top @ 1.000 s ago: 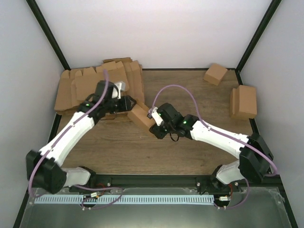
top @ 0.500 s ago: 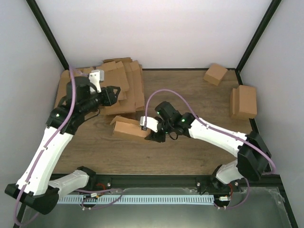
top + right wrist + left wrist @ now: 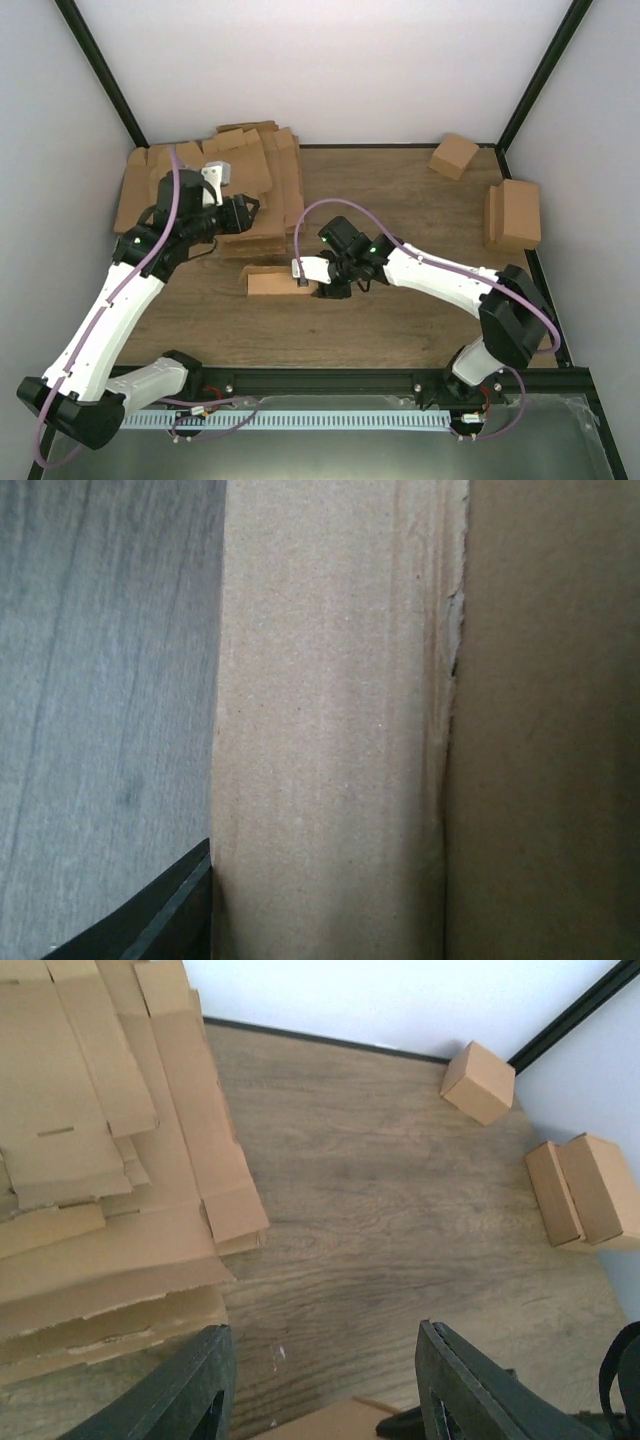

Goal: Fold the paper box

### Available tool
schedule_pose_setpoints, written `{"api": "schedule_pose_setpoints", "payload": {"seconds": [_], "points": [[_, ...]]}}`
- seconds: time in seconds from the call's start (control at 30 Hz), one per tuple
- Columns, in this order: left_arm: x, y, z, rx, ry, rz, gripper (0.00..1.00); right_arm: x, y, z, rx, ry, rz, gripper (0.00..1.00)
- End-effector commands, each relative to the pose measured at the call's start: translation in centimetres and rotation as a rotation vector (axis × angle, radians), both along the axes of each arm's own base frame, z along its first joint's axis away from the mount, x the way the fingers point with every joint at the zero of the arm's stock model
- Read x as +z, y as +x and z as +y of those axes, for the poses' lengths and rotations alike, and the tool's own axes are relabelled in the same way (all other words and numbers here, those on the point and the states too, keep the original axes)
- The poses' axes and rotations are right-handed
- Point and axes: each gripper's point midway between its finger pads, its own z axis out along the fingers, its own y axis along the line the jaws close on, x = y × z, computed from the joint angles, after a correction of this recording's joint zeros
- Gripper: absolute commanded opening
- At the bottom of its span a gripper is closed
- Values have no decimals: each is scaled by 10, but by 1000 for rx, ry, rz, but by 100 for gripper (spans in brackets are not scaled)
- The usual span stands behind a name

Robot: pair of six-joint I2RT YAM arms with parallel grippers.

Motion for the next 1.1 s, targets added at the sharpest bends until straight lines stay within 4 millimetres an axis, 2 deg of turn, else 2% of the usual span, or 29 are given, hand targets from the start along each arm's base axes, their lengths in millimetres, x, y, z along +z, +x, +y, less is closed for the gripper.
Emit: {"api": "schedule_pose_setpoints", "payload": {"seconds": [0.0, 0.2, 0.4, 0.53, 0.57, 0.67, 0.77, 0.9, 0.97, 1.07], "points": [[-9, 0, -5, -26, -22, 8, 52, -13, 10, -7, 14, -68, -55, 52], [-22, 2, -12, -49, -35, 36, 52, -9, 24, -29, -8, -139, -130, 60], [-30, 6, -19, -72, -43, 52, 52, -6, 26, -31, -10, -161, -137, 70], [-34, 6, -21, -82, -44, 64, 52, -3, 31, -33, -31, -169, -150, 96], [-34, 5, -21, -82, -41, 65, 52, 0, 33, -32, -40, -164, -160, 99], [-38, 4, -18, -81, -23, 70, 52, 23, 43, -27, -101, -121, -191, 100], [-42, 3, -15, -69, -5, 75, 53, 67, 48, -19, -156, -16, -219, 100], [-51, -1, -11, -58, -1, 87, 54, 119, 44, -11, -212, 131, -208, 100], [-57, -4, -10, -52, -5, 102, 55, 139, 43, -10, -266, 206, -187, 100], [-71, -14, -8, -48, -22, 137, 58, 157, 43, -10, -396, 324, -107, 100]]}}
